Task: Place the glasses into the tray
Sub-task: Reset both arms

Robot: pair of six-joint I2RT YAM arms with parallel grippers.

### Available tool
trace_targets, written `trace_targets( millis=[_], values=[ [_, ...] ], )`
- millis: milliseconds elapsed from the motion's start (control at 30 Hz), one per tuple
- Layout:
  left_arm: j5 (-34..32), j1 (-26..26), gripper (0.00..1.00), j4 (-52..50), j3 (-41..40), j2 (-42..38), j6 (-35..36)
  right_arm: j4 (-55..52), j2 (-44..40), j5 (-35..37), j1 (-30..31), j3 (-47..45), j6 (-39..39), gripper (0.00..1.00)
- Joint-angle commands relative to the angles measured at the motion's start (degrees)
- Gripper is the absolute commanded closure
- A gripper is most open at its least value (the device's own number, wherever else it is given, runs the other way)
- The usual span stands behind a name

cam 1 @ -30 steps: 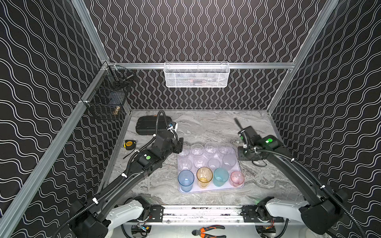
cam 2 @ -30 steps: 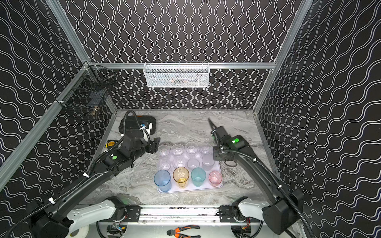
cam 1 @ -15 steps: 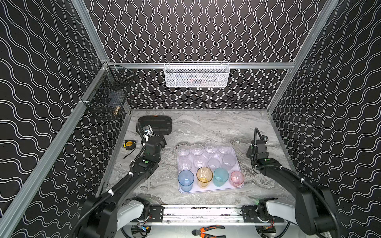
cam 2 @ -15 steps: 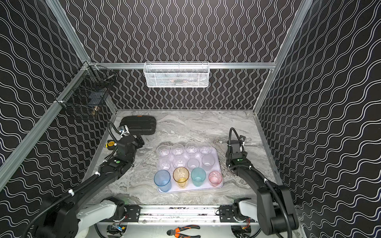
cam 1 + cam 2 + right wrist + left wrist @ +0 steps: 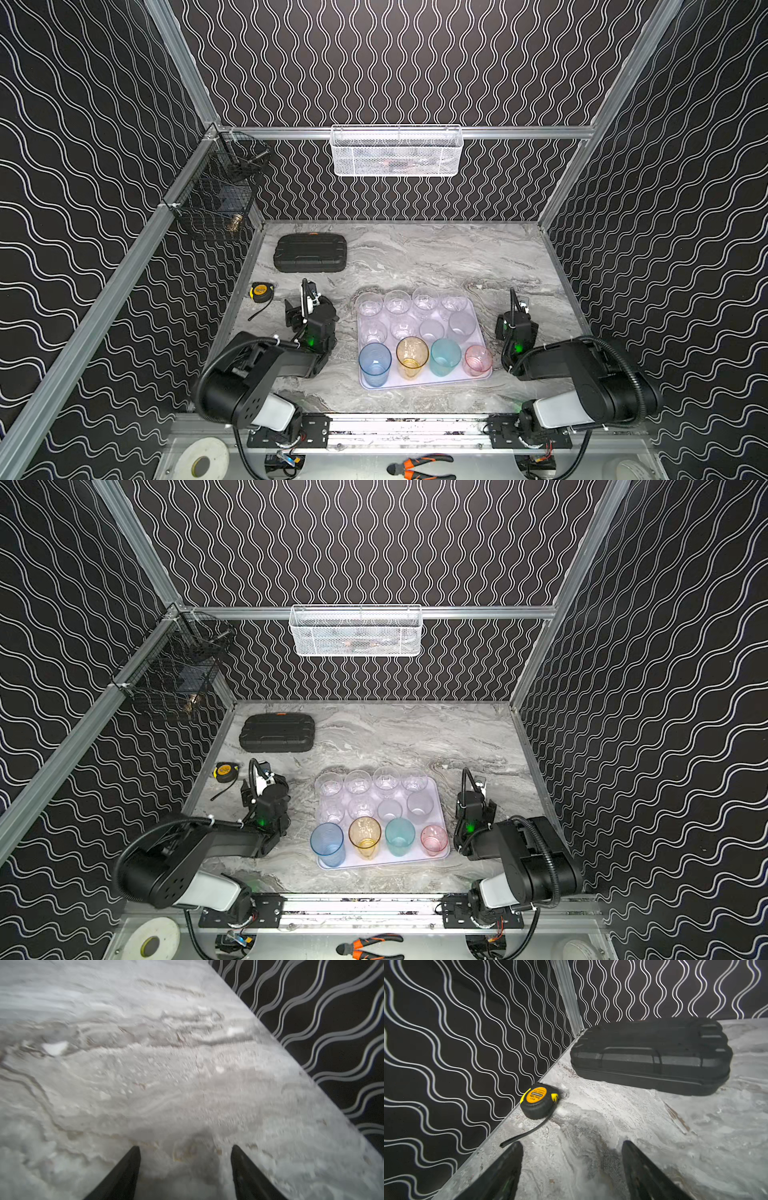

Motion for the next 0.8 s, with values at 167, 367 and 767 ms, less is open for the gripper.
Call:
trace_targets(
  millis=[167, 367, 767],
  values=[
    [16.1, 4.8, 0.21, 7.9, -1.3, -1.5, -2.1, 15.8, 2.3, -2.4, -0.5, -7.1, -3.6, 0.31],
    [21.2, 6.6, 0.20, 10.3, 0.1, 3.3, -1.7, 24.4, 5.9, -5.6, -1.8, -10.0, -3.8, 0.31],
    [33.0, 11.3, 0.14, 6.2, 3.1, 6.0, -2.9, 23.0, 7.5, -18.5, -5.0, -8.9, -4.8, 0.25]
  ],
)
